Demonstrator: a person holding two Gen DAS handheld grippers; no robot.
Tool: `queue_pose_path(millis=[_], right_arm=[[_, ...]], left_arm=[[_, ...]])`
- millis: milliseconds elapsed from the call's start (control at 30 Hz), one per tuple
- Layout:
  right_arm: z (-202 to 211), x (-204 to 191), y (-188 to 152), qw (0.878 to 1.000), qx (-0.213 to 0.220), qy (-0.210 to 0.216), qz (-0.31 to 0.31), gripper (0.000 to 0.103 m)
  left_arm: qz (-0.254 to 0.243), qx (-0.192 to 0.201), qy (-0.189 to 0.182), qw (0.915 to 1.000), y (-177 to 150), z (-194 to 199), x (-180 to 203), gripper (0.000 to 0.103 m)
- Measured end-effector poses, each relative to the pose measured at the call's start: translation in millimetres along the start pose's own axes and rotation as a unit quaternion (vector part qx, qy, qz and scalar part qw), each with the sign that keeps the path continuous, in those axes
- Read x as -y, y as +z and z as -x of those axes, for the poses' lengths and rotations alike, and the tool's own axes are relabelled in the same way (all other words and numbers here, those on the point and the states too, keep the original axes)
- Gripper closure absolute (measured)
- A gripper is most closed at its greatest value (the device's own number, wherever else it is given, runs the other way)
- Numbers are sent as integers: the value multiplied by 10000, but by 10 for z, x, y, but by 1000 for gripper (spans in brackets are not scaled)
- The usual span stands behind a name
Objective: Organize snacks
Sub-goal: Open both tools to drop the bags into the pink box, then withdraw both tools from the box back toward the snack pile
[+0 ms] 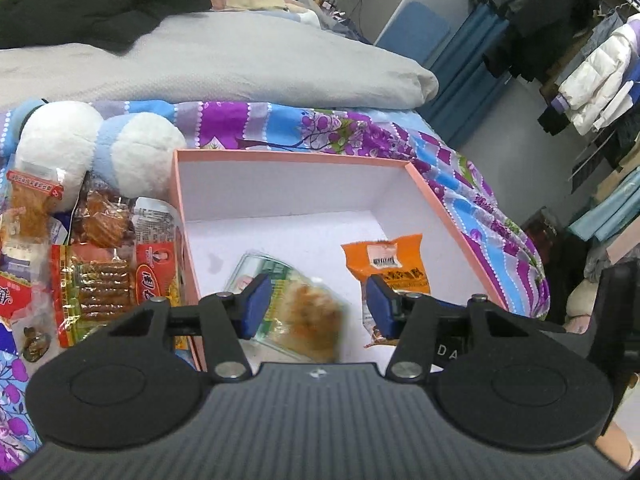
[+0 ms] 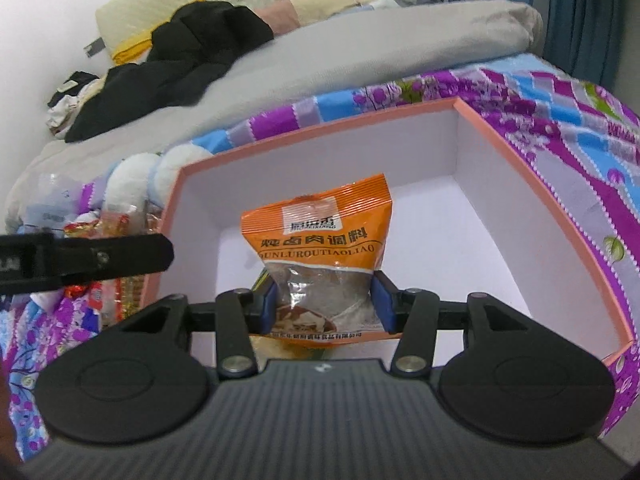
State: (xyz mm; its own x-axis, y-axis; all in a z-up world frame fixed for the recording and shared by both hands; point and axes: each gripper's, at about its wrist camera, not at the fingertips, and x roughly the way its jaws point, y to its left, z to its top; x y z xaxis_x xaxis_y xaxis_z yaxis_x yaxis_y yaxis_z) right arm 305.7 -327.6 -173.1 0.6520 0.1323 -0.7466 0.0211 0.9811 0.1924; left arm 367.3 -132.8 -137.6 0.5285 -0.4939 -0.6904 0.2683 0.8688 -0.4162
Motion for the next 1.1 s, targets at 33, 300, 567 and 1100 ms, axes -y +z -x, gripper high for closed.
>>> queue_pose_path(millis=[33, 300, 567, 1100], right_arm=[[-32, 18, -3, 10000, -67, -23, -46, 49], [-39, 131, -11, 9997, -86, -76, -217, 28], [258, 22, -13, 9996, 205, 117, -133, 28], [1047, -331, -135, 9955, 847, 418, 74, 28]], left_arm=[[-4, -4, 5, 10000, 3, -1, 9, 44], [-34, 64, 67, 10000, -10, 128, 44, 44], [-83, 344, 122, 9993, -68, 519, 131, 43], [-80, 999, 320, 9945, -447, 1602, 175, 42]])
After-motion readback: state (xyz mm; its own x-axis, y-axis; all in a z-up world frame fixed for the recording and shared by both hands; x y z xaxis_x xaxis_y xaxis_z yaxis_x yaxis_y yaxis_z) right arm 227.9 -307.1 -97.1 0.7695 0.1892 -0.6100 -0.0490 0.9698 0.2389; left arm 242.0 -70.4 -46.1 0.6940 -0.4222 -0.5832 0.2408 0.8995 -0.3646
